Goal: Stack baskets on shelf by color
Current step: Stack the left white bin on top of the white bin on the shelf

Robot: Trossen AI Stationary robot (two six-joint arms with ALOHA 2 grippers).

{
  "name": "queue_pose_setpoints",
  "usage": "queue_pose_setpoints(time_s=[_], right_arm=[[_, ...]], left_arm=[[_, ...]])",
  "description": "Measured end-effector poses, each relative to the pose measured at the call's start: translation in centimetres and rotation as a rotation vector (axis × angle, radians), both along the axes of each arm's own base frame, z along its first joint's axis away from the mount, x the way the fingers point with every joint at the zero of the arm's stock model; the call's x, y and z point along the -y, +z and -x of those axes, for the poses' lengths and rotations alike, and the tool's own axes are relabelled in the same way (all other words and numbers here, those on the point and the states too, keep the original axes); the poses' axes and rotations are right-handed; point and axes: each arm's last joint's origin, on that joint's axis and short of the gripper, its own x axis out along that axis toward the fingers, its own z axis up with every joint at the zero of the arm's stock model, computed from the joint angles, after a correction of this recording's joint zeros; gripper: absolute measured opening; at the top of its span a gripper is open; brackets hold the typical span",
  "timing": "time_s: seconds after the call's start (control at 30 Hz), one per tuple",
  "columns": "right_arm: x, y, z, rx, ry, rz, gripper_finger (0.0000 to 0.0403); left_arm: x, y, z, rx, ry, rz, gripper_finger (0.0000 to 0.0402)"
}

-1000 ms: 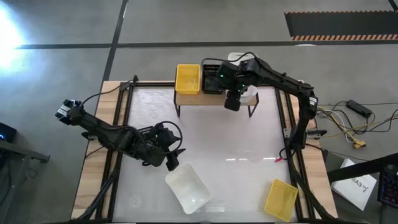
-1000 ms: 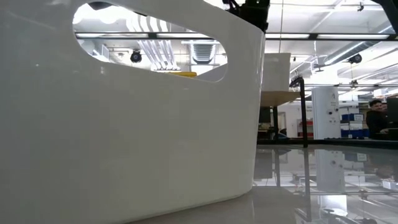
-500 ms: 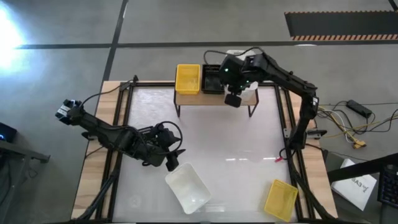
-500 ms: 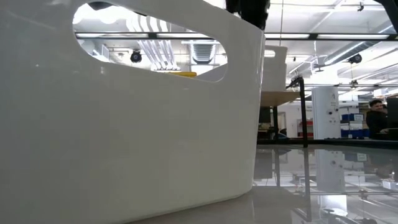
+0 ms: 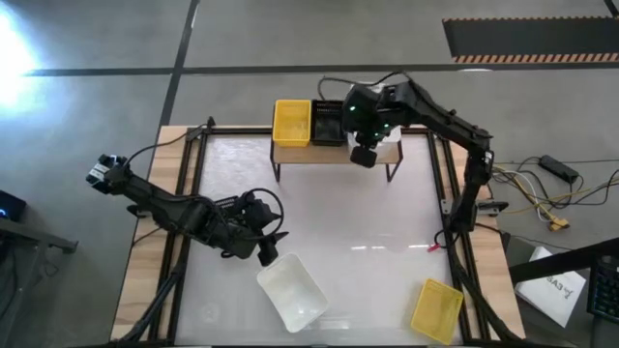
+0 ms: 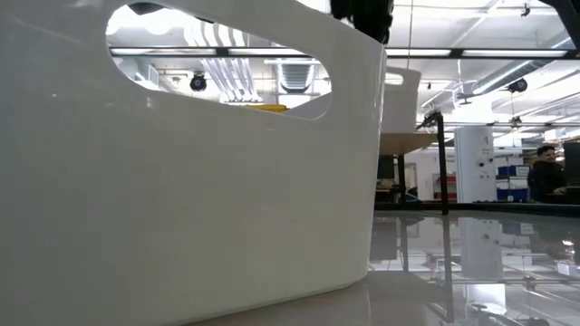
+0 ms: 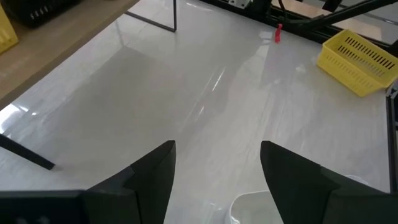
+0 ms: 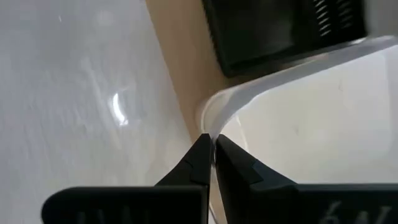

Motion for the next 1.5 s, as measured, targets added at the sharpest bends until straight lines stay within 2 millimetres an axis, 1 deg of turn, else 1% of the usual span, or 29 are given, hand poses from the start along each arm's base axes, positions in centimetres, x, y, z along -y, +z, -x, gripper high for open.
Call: queue_pose_setpoints(time_s=[0.1,0.23,0.33,0.43,0.53,0.63,0.73,0.8,0.87,0.93,1.0,1.07,1.13,1.37,1.5], right_arm=[[0.2,-1.3,-0.6,-0.04,-0.017,-0.022,0.0008],[0.3,-2.2,-0.8,-0.07,-0.024,-0.036,0.0009],[0.4,-2.4,-1.0,-0.077,-0.023,-0.038,0.0009],[0.4,-2.1,-0.9,-0.063,-0.043,-0.04,0.0025],[0.2,-1.3,-0.6,-0.036,-0.049,-0.031,0.0058],[0.1,0.2,-0.2,0.021,-0.06,-0.008,0.0092],[-0.3,1.9,0.6,0.094,-0.099,0.0,0.0112],[-0.9,2.9,1.0,0.143,-0.125,-0.008,0.0118],[-1.9,3.7,1.5,0.186,-0.106,-0.049,0.012],[-3.3,4.2,1.9,0.217,-0.032,-0.119,0.0116],[-4.3,4.2,2.2,0.22,0.021,-0.165,0.0108],[-4.8,3.6,2.2,0.19,0.033,-0.171,0.0099],[-4.5,2.6,2.1,0.142,0.016,-0.161,0.0089],[-3.2,-2.8,0.5,-0.059,0.015,-0.197,0.0063],[-2.5,-5.3,-0.5,-0.125,-0.012,-0.113,0.0053]], left_arm=[[0.0,0.0,0.0,0.0,0.0,0.0,0.0219],[0.0,0.0,0.0,0.0,0.0,0.0,0.0219],[0.0,0.0,0.0,0.0,0.0,0.001,0.0219],[0.0,0.0,0.0,-0.001,-0.001,0.002,0.0219],[0.0,0.0,0.0,-0.001,-0.002,0.002,0.0219],[0.0,0.0,0.0,-0.002,-0.005,0.005,0.0219],[0.0,0.0,0.0,-0.002,-0.005,0.005,0.0219],[0.0,0.0,0.0,-0.002,-0.005,0.006,0.0219],[0.0,0.0,0.0,-0.003,-0.005,0.006,0.0219],[0.0,0.0,0.0,-0.003,-0.005,0.006,0.0219],[0.0,0.0,0.0,-0.003,-0.006,0.006,0.0219],[0.0,0.0,0.0,-0.003,-0.006,0.005,0.0219],[0.0,0.0,0.0,-0.003,-0.006,0.006,0.0219],[0.1,0.0,0.0,-0.006,-0.012,0.01,0.0219],[0.1,-0.1,0.0,-0.008,-0.017,0.016,0.0219]])
